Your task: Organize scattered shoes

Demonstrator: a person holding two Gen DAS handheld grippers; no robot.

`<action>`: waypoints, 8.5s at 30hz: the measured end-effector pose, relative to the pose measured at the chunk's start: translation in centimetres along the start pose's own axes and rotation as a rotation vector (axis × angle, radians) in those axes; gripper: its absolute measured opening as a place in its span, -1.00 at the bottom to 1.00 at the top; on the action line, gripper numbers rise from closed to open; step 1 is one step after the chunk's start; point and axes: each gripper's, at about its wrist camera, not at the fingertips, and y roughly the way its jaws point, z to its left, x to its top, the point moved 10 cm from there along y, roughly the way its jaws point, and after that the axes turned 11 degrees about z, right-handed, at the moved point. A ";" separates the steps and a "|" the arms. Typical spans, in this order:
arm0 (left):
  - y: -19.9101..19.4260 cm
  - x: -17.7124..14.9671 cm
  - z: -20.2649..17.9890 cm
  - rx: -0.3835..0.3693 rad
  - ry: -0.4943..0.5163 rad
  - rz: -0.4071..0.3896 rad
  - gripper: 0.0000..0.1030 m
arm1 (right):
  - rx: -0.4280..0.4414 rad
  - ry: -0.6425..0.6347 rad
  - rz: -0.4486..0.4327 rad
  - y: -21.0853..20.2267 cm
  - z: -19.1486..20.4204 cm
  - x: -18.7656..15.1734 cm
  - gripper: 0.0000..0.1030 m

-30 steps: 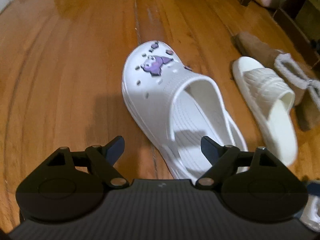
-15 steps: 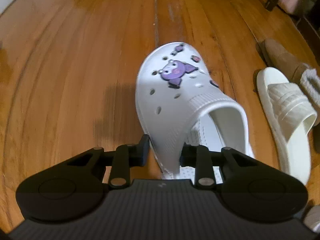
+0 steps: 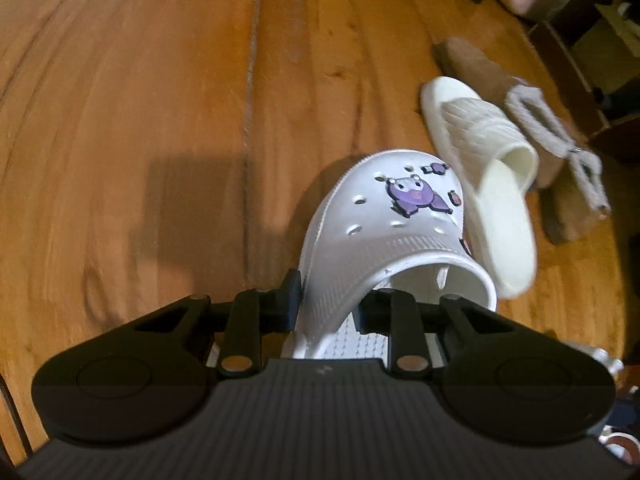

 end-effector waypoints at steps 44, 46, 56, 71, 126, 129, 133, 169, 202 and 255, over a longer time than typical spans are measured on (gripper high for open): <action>-11.3 -23.8 7.8 0.093 0.113 -0.014 0.69 | -0.169 -0.267 -0.053 3.0 6.2 -13.1 0.80; -10.8 -24.2 8.2 0.076 0.109 0.007 0.69 | -0.204 -0.289 -0.047 3.2 6.3 -13.2 0.80; -10.2 -24.6 10.7 0.164 0.103 -0.019 0.69 | -0.308 -0.358 -0.079 4.3 6.2 -12.3 0.68; -8.2 -24.7 16.0 0.193 -0.035 0.009 0.75 | -0.570 -0.879 0.011 8.6 9.5 -9.4 0.15; -7.0 -25.2 20.2 0.090 -0.207 0.021 0.79 | 0.119 0.161 -0.197 -1.9 1.0 -4.4 0.45; -7.0 -25.2 20.2 0.094 -0.205 0.019 0.79 | 0.076 0.105 -0.232 -2.1 1.0 -1.6 0.50; -7.0 -25.1 20.4 0.095 -0.209 0.012 0.79 | 0.066 0.139 -0.164 -0.4 -0.5 3.4 0.60; -7.7 -25.0 18.0 0.020 -0.148 -0.067 0.82 | -0.123 -0.126 0.018 13.1 7.2 -3.7 0.85; -14.5 -24.6 17.7 0.067 -0.124 -0.198 0.85 | 0.058 -0.059 0.021 11.4 14.0 -11.5 0.88; 7.1 7.3 -16.4 0.358 0.241 -0.234 -0.82 | -0.113 0.322 -0.146 -3.2 -11.8 -11.1 0.95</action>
